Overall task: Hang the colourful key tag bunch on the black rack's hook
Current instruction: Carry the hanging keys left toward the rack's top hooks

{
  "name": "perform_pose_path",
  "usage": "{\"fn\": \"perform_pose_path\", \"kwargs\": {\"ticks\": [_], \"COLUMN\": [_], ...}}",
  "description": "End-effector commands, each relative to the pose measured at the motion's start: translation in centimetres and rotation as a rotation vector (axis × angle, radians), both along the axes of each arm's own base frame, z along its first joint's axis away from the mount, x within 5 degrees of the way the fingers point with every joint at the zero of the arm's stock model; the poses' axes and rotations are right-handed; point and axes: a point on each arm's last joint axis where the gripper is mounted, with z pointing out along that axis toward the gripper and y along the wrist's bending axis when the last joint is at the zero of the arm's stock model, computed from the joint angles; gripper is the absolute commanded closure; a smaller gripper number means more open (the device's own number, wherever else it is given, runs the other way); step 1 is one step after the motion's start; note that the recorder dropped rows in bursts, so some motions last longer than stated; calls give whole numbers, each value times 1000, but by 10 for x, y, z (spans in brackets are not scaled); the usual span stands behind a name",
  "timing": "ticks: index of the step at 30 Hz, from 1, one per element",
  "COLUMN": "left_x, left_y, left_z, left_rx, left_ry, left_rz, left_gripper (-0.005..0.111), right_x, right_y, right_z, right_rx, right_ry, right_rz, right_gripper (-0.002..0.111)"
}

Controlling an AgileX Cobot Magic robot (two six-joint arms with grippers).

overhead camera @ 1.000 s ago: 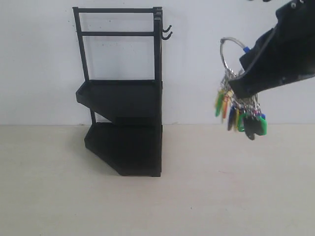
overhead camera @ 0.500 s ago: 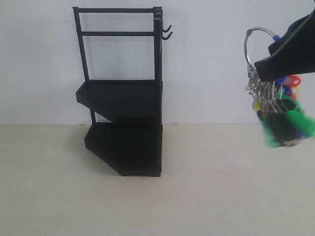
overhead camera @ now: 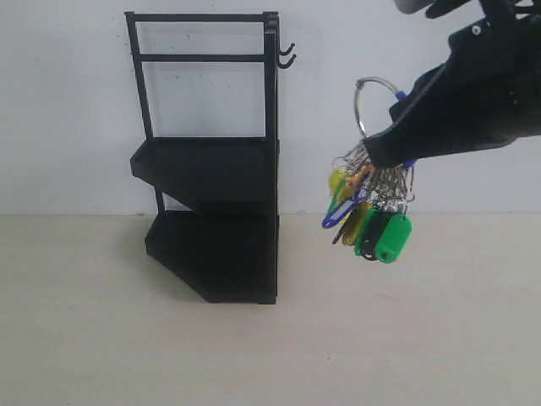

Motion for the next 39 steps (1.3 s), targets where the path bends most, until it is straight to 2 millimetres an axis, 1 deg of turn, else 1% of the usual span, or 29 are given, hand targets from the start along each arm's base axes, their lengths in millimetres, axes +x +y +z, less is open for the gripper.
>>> {"fn": "perform_pose_path", "kwargs": {"ticks": [1,2,3,4,5,6,7,8,9,10,11,12,13,14,15,17,18,19,21,23,27,33,37,39], "left_x": [0,0,0,0,0,0,0,0,0,0,0,0,0,0,0,0,0,0,0,0,0,0,0,0], "left_y": [0,0,0,0,0,0,0,0,0,0,0,0,0,0,0,0,0,0,0,0,0,0,0,0], "left_z": [1,1,1,1,1,1,1,1,1,1,1,1,1,1,1,1,1,1,1,1,1,1,1,1], "left_rx": [-7,-7,-7,-7,-7,-7,-7,-7,-7,-7,-7,-7,-7,-7,-7,-7,-7,-7,-7,-7,-7,-7,-7,-7], "left_ry": [-6,-6,-6,-6,-6,-6,-6,-6,-6,-6,-6,-6,-6,-6,-6,-6,-6,-6,-6,-6,-6,-6,-6,-6], "left_rz": [3,3,3,3,3,3,3,3,3,3,3,3,3,3,3,3,3,3,3,3,3,3,3,3], "left_gripper": [102,102,102,102,102,102,102,102,102,102,102,102,102,102,102,102,102,102,102,102,102,102,102,102], "right_x": [-6,-6,-1,6,16,23,26,24,21,18,15,17,22,29,38,47,47,46,47,53,69,96,114,123], "right_y": [3,5,5,2,-3,-8,-10,-8,-3,1,7,10,10,7,2,-4,-2,1,11,17,24,38,43,42], "right_z": [-3,-3,-4,-3,-5,-9,-12,-15,-18,-19,-18,-18,-17,-15,-16,-20,-22,-23,-24,-23,-24,-27,-23,-20], "right_rx": [29,-61,-122,-142,-128,-67,4,78,99,62,-26,-108,-134,-119,-49,187,245,230,113,113,119,26,-10,-9], "right_ry": [77,35,-11,-52,-57,-22,31,96,138,135,87,27,-28,-69,-64,50,89,91,20,-43,-65,-81,-75,-65], "right_rz": [16,66,81,55,-3,-65,-112,-134,-107,-56,23,77,89,68,16,-116,-134,-112,-10,38,47,58,13,-55], "right_gripper": [108,108,108,108,108,108,108,108,108,108,108,108,108,108,108,108,108,108,108,108,108,109,108,108]}}
